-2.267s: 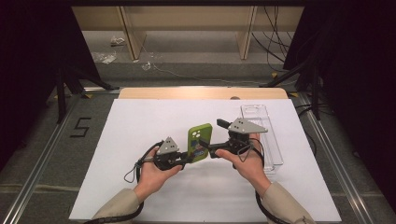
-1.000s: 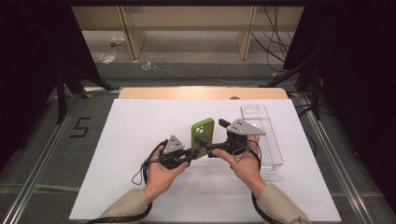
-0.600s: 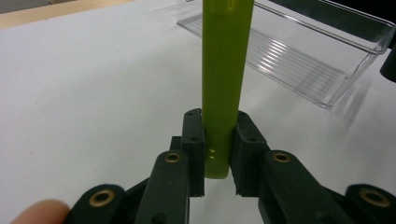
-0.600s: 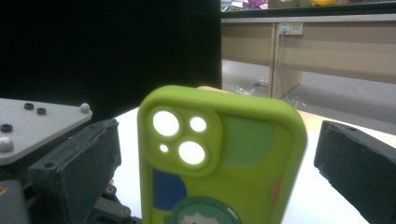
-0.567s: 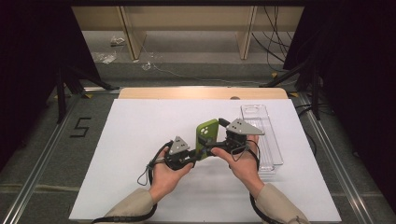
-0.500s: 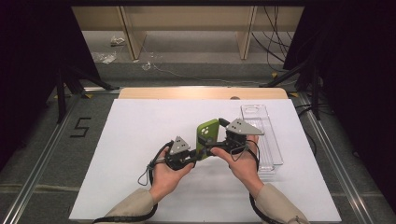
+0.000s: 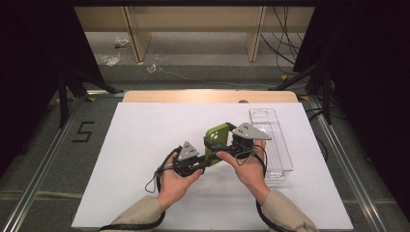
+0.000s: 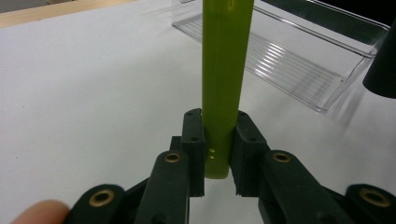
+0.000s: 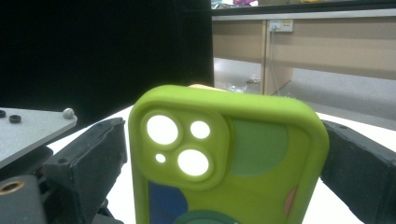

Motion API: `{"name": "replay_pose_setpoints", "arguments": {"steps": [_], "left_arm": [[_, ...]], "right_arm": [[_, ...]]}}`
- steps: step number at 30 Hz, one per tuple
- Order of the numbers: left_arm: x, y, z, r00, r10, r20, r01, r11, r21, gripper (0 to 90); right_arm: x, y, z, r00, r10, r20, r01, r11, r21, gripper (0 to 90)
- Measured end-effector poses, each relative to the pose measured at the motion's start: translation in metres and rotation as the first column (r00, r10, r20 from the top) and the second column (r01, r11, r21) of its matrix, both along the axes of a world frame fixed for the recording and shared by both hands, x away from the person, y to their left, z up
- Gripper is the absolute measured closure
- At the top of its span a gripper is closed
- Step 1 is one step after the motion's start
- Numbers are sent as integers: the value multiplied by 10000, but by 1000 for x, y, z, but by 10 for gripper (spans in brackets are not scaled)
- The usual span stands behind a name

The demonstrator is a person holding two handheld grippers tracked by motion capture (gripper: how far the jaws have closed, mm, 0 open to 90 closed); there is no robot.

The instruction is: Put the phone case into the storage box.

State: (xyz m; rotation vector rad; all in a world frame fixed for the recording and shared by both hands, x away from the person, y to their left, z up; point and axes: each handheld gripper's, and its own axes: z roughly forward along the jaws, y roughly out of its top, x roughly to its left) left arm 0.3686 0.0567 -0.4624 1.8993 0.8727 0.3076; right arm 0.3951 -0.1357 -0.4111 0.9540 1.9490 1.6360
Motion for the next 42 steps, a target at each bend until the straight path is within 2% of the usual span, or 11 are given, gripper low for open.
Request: {"name": "replay_pose_setpoints", "arguments": {"steps": [6,8,27,32,34,42], "left_arm": [[0,-1,0,10000,-15,0,15,10000,-12,771],[0,-1,0,10000,-5,-3,5,10000,-32,771],[0,-1,0,9999,64,97,-64,10000,-67,763],[0,0,1,9999,-9,133,7,10000,84,734],[0,-1,1,9998,-63,188,59,9998,166,670],[-2,-5,3,9994,-176,291,155,9975,691,222]], "right_arm": [[0,0,0,9999,-110,17,110,9999,-35,94],[0,0,0,9997,-232,89,232,9997,26,146],[-2,1,1,9995,-229,215,229,9997,12,167],[-2,0,3,9987,-338,369,338,9994,3,170],[-2,-2,4,9987,-367,359,365,9993,46,170],[-2,-6,7,9977,-480,469,474,9988,135,171]]}}
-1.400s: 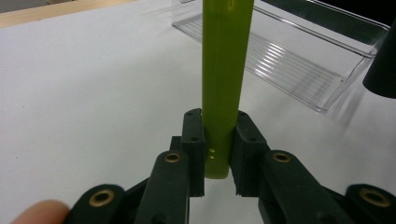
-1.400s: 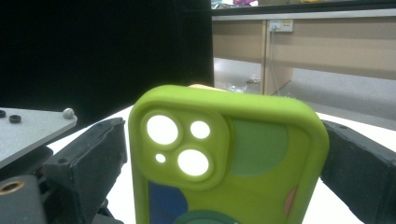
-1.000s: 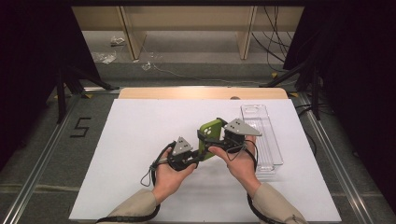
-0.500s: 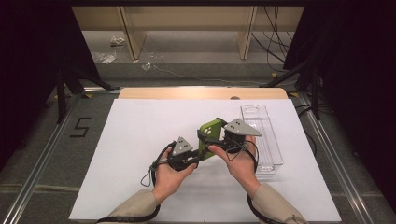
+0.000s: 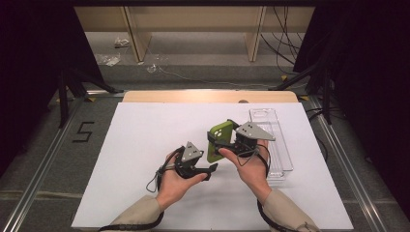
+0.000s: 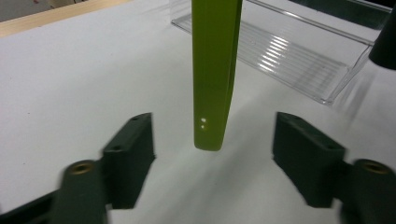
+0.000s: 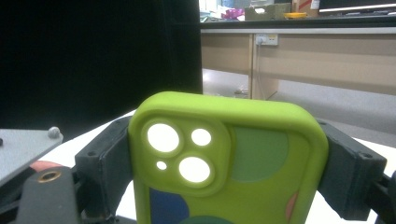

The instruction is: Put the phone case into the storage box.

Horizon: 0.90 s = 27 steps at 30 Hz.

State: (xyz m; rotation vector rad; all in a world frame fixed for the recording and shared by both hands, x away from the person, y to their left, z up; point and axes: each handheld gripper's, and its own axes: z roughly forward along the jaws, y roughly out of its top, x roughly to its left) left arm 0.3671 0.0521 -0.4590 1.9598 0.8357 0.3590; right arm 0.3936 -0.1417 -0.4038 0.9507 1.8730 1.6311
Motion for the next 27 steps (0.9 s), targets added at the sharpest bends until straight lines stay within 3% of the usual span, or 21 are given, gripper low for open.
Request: {"name": "replay_pose_setpoints", "arguments": {"steps": [8,14,27], "left_arm": [[0,7,3,9991,-354,232,351,9993,132,1],[-1,13,4,9986,-413,320,402,9986,349,0],[-4,33,8,9977,-446,513,431,9986,300,0]], "right_arm": [[1,-5,4,9999,-84,124,83,10000,34,171],[1,-8,6,9997,-184,167,183,9998,55,171],[2,-15,9,9987,-435,276,434,9990,52,171]]}}
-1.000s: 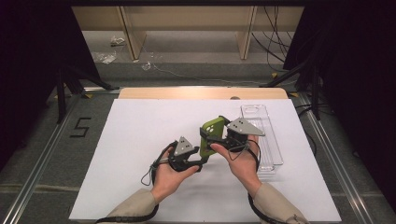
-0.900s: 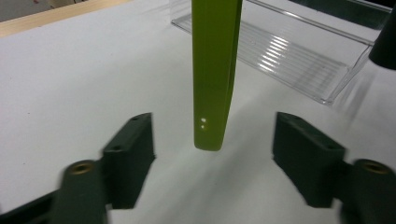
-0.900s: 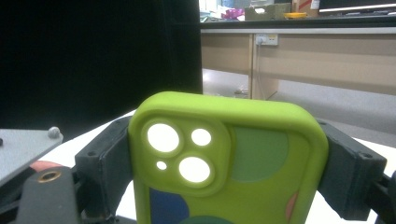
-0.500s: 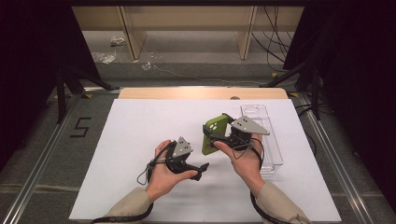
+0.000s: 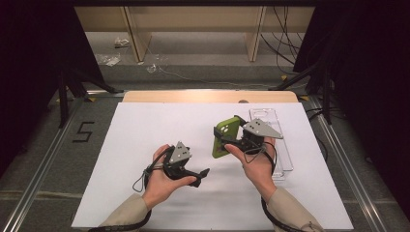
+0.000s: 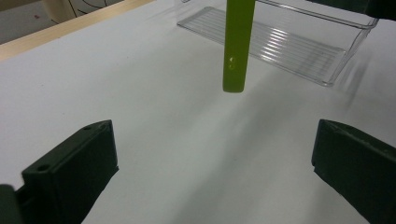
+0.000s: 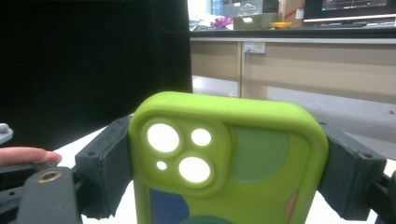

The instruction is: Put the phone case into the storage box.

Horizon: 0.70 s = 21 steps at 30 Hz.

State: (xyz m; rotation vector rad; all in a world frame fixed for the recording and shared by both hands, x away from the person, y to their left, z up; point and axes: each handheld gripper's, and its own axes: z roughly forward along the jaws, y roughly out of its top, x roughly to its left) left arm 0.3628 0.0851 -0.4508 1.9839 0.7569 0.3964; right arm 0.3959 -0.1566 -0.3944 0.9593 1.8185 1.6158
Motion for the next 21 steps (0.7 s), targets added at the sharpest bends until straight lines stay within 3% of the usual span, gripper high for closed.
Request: {"name": "replay_pose_setpoints", "arguments": {"steps": [21], "left_arm": [[-8,26,2,9995,305,68,-303,9991,-284,0]], "right_arm": [[3,-14,8,9990,-397,221,393,9991,184,171]]}}
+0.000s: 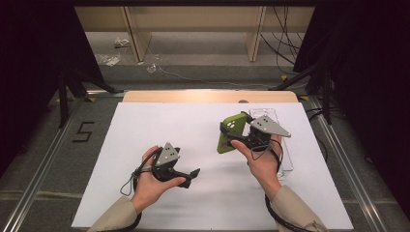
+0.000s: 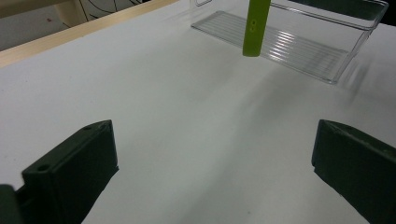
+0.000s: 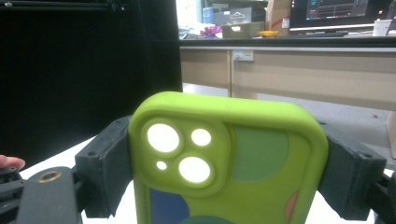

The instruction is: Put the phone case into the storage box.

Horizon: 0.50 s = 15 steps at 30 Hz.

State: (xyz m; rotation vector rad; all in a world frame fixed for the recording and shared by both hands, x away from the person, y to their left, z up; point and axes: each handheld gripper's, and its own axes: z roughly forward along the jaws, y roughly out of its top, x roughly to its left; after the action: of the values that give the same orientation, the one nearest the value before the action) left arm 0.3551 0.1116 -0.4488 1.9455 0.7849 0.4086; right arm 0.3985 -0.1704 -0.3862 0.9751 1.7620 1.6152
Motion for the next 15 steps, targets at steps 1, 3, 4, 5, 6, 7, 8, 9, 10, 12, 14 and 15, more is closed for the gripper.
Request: {"name": "replay_pose_setpoints", "arguments": {"steps": [1,3,4,5,6,7,8,9,10,12,14,15], "left_arm": [[0,1,0,10000,5,-9,-5,10000,-9,0],[-1,2,0,10000,72,-21,-72,10000,-28,0],[-1,3,0,10000,64,-24,-65,10000,-57,0],[-1,4,0,10000,78,-23,-78,10000,-57,0],[-1,5,0,10000,88,-21,-88,9999,-69,0],[-1,5,0,9999,105,-14,-105,9999,-85,0],[-2,6,0,9999,128,-24,-128,9998,-116,0],[-2,7,0,9999,131,-12,-131,9998,-123,0],[-2,7,0,9999,127,-2,-127,9998,-123,0],[-2,8,1,9999,127,-1,-127,9998,-140,0],[-3,10,1,9999,124,1,-124,9998,-139,0],[-3,10,1,9999,124,9,-124,9998,-147,0]], "right_arm": [[0,0,0,10000,-19,9,19,10000,-12,172],[0,-2,1,10000,-43,30,43,10000,-15,172],[1,-2,1,10000,-60,44,60,10000,7,171],[1,-3,1,10000,-76,37,76,10000,7,172],[1,-3,2,9999,-99,34,99,9999,17,172],[1,-4,2,9999,-120,59,120,9999,33,171],[1,-5,2,9999,-134,64,134,9999,25,172],[2,-6,3,9999,-155,61,155,9999,28,172],[2,-6,3,9998,-173,63,173,9998,31,172],[2,-8,4,9997,-210,94,209,9998,53,172],[3,-10,4,9995,-270,130,270,9996,59,172],[3,-10,5,9995,-296,137,295,9995,77,172]]}}
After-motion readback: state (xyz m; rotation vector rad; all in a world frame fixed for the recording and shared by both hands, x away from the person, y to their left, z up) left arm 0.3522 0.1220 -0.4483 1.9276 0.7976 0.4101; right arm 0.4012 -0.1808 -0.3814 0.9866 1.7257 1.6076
